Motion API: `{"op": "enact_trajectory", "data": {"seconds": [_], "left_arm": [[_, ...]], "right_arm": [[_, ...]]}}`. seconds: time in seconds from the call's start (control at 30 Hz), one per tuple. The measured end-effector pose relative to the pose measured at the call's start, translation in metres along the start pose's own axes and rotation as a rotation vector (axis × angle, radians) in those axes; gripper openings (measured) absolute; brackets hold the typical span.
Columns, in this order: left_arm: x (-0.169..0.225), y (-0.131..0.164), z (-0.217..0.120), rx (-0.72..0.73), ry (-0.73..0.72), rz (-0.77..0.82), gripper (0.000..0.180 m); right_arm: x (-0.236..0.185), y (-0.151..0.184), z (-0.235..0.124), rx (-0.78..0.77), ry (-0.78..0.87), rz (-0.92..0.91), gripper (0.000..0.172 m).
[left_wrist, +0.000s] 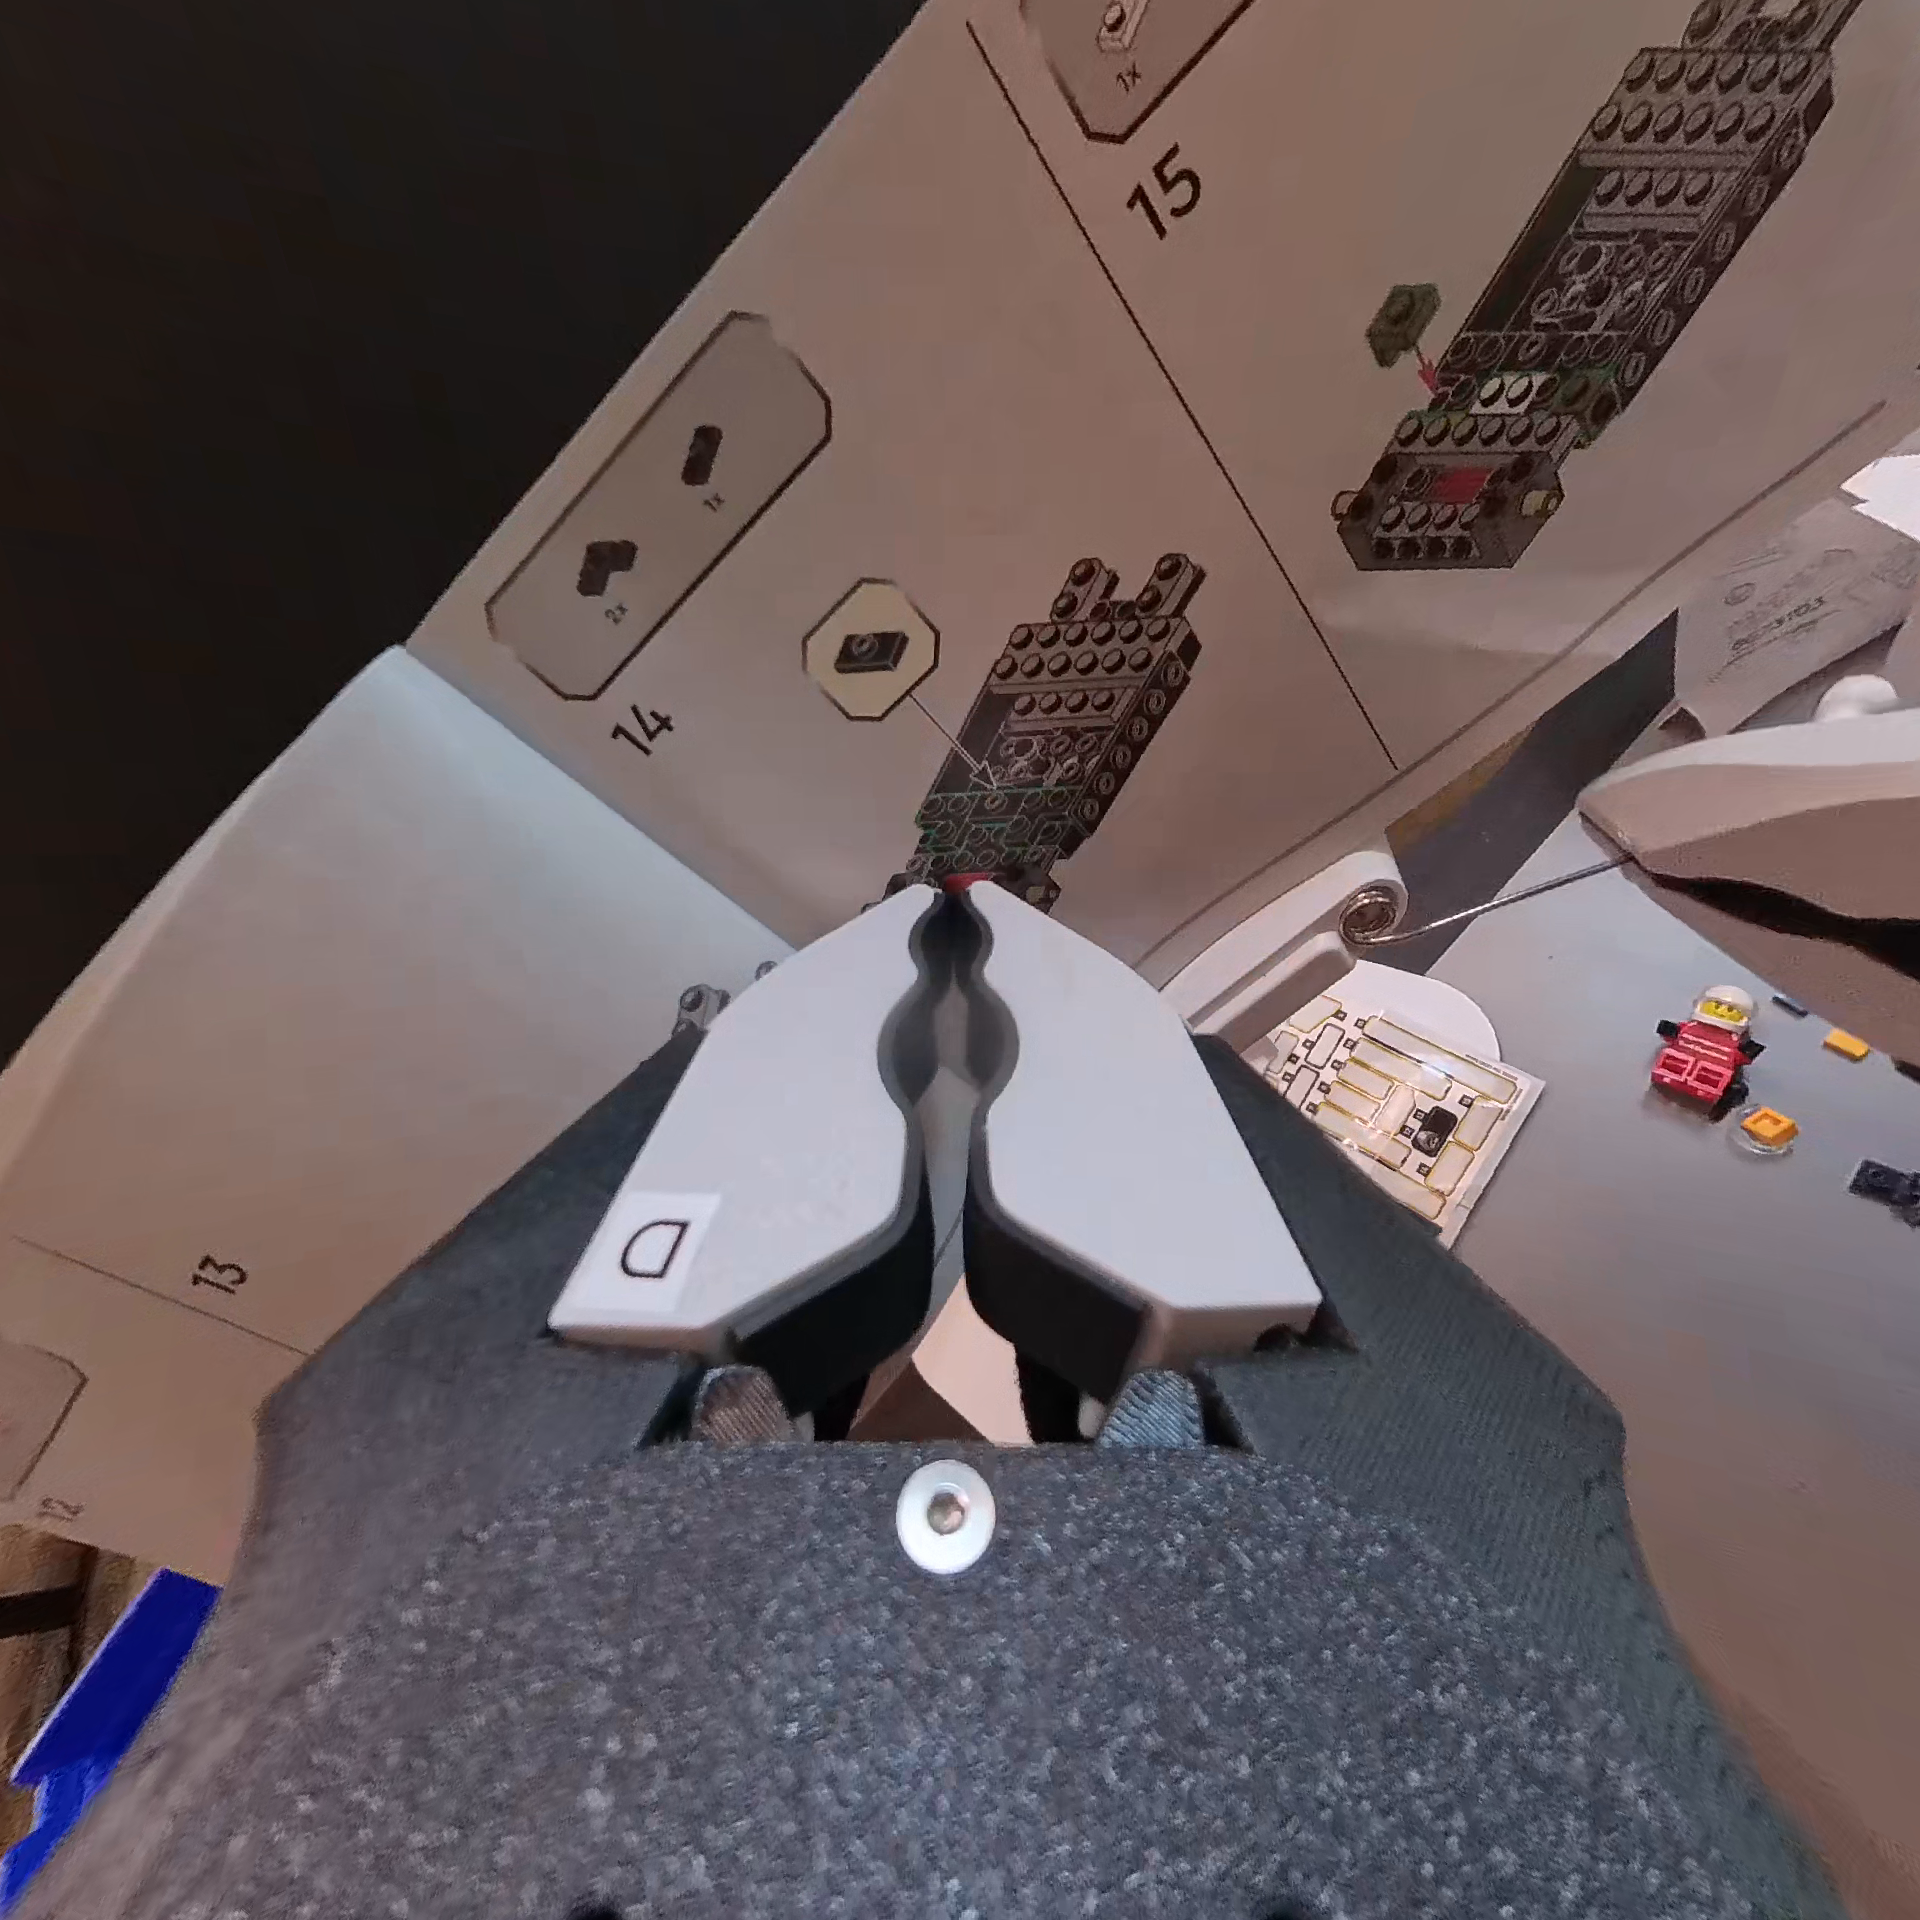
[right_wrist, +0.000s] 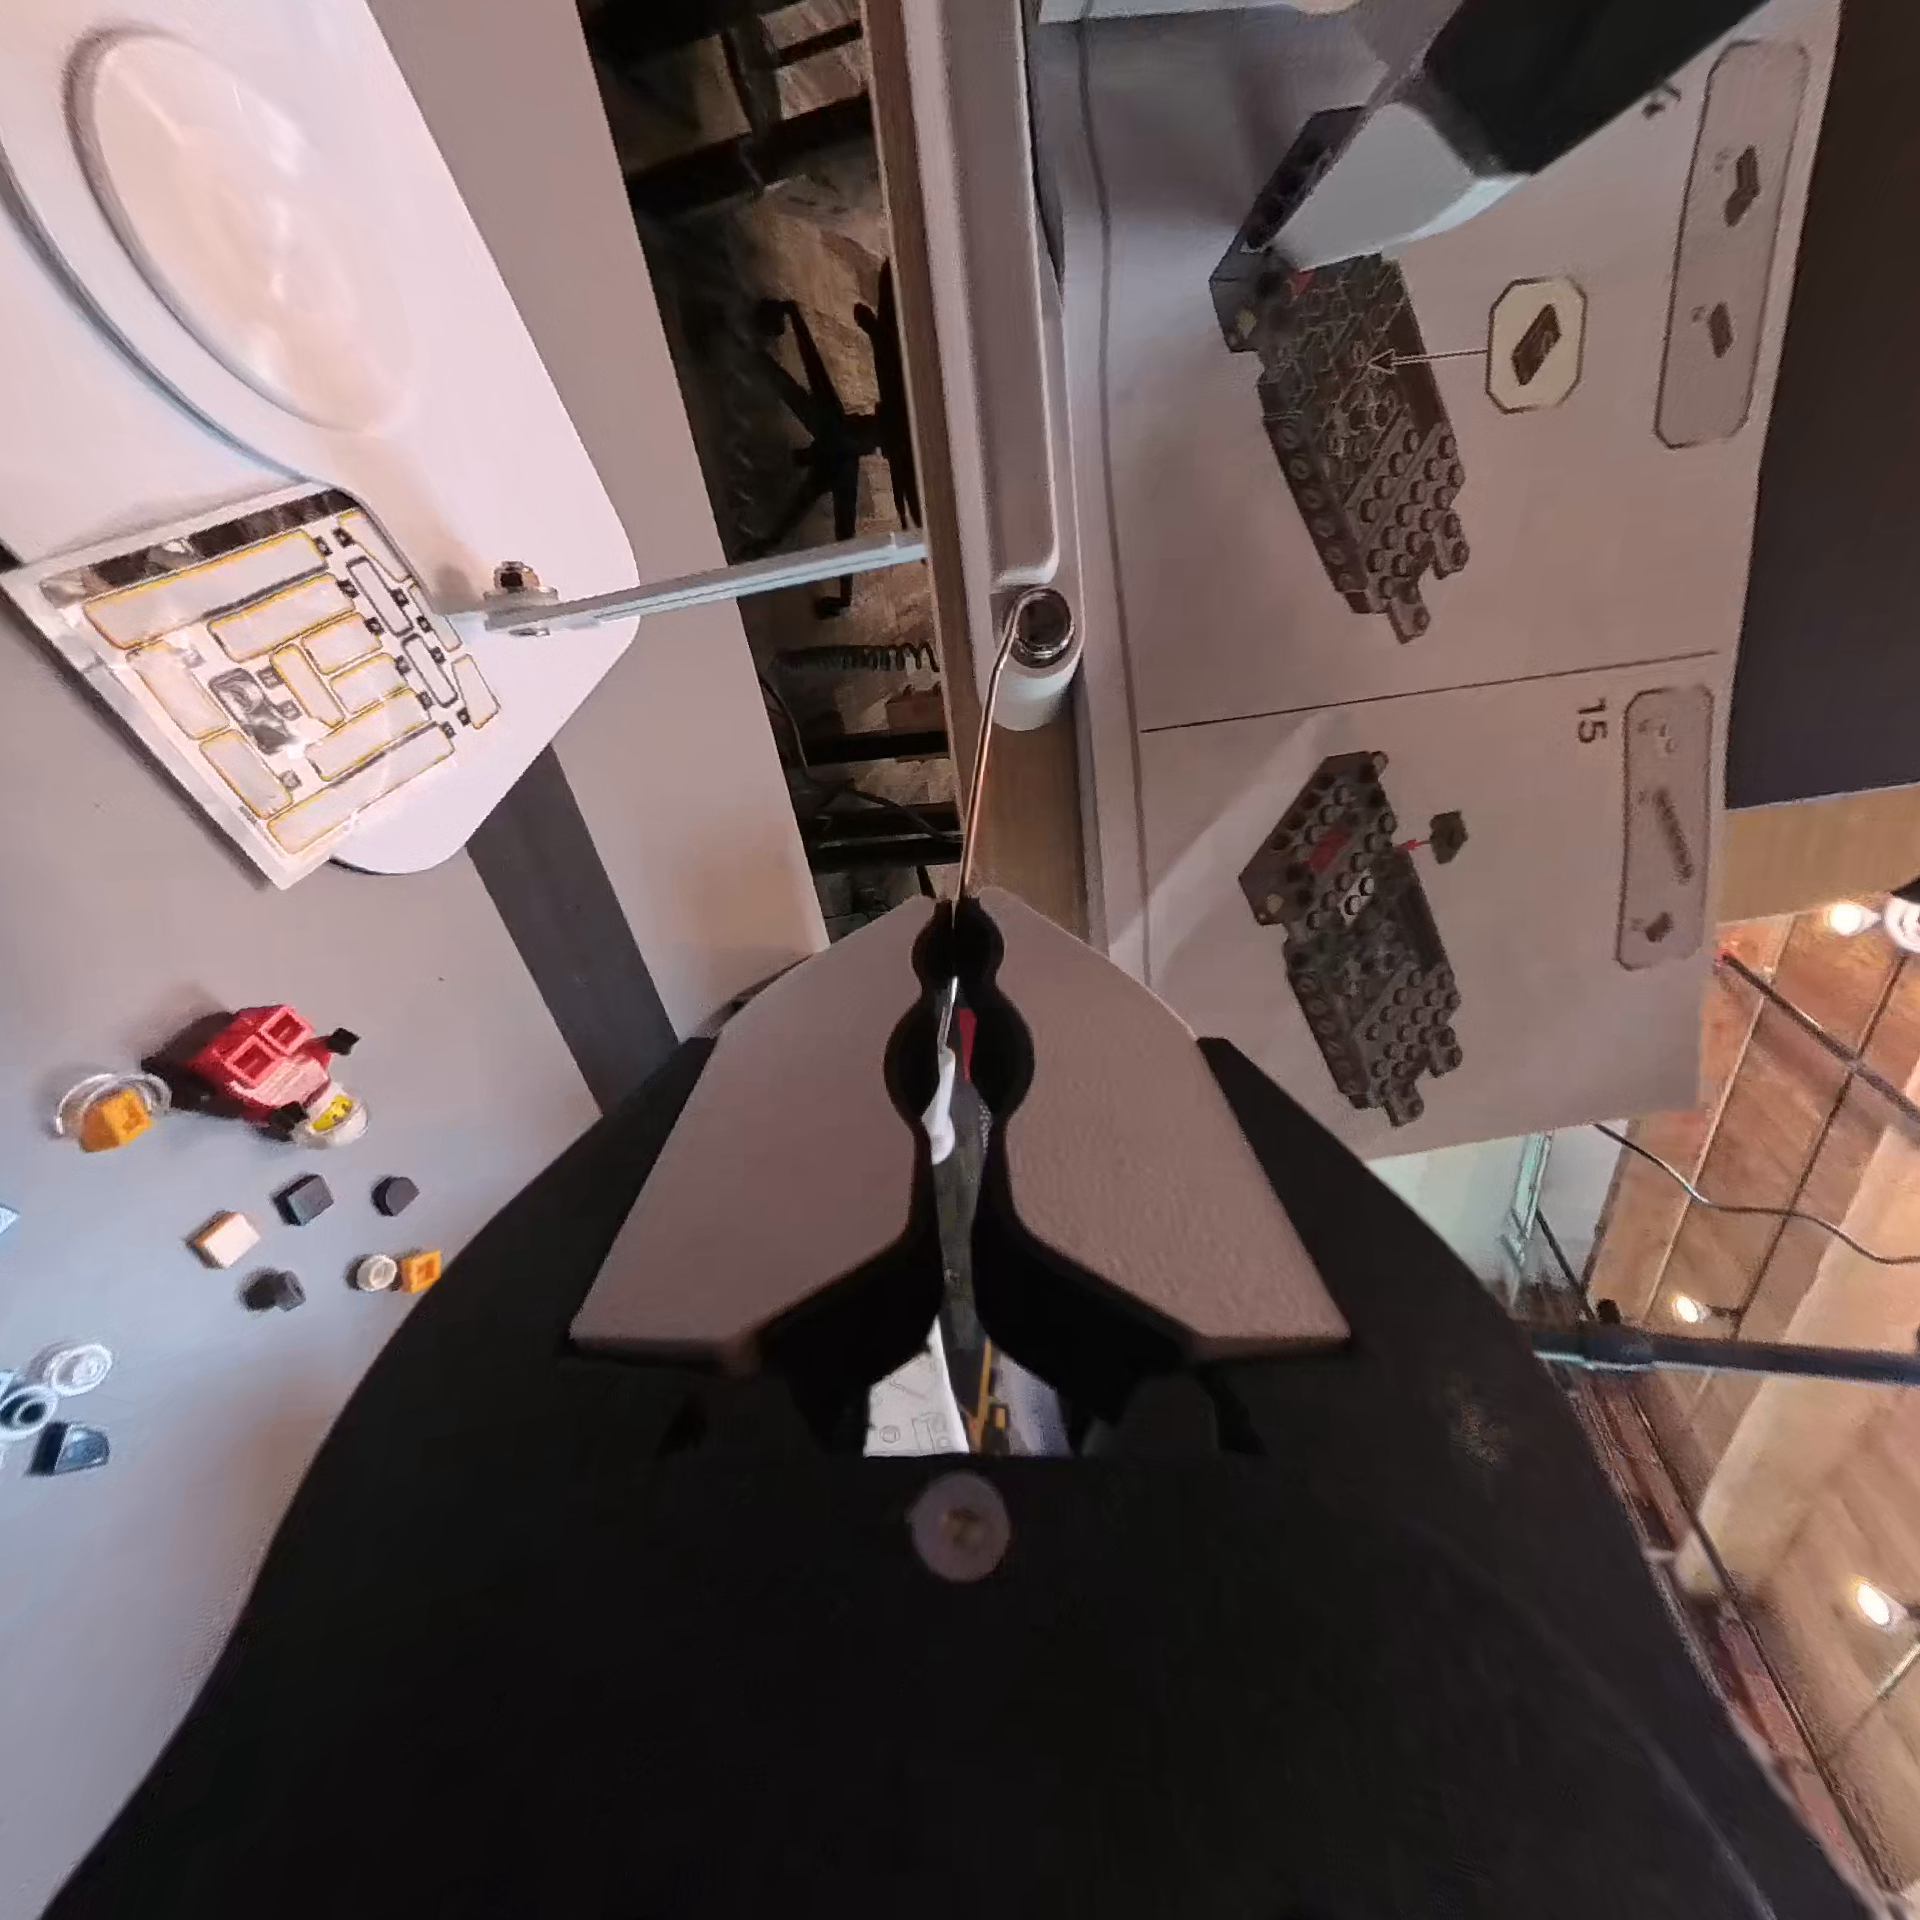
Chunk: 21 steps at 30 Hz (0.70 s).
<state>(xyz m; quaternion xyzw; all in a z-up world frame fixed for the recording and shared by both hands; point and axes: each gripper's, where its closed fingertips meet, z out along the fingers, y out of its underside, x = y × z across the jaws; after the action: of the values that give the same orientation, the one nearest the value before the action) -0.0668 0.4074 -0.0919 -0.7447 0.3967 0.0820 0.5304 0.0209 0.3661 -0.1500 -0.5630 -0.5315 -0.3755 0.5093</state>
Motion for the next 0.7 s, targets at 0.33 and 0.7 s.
{"op": "enact_trajectory", "data": {"seconds": [0.33,0.7], "left_arm": [[-0.002,-0.001,0.001,-0.048,-0.043,0.056,0.0],[-0.018,0.013,-0.001,0.015,0.003,0.011,0.0]], "right_arm": [[0.032,-0.014,-0.014,0.02,0.094,-0.313,0.002],[0.056,-0.067,0.007,0.11,0.121,-0.509,0.008]]}}
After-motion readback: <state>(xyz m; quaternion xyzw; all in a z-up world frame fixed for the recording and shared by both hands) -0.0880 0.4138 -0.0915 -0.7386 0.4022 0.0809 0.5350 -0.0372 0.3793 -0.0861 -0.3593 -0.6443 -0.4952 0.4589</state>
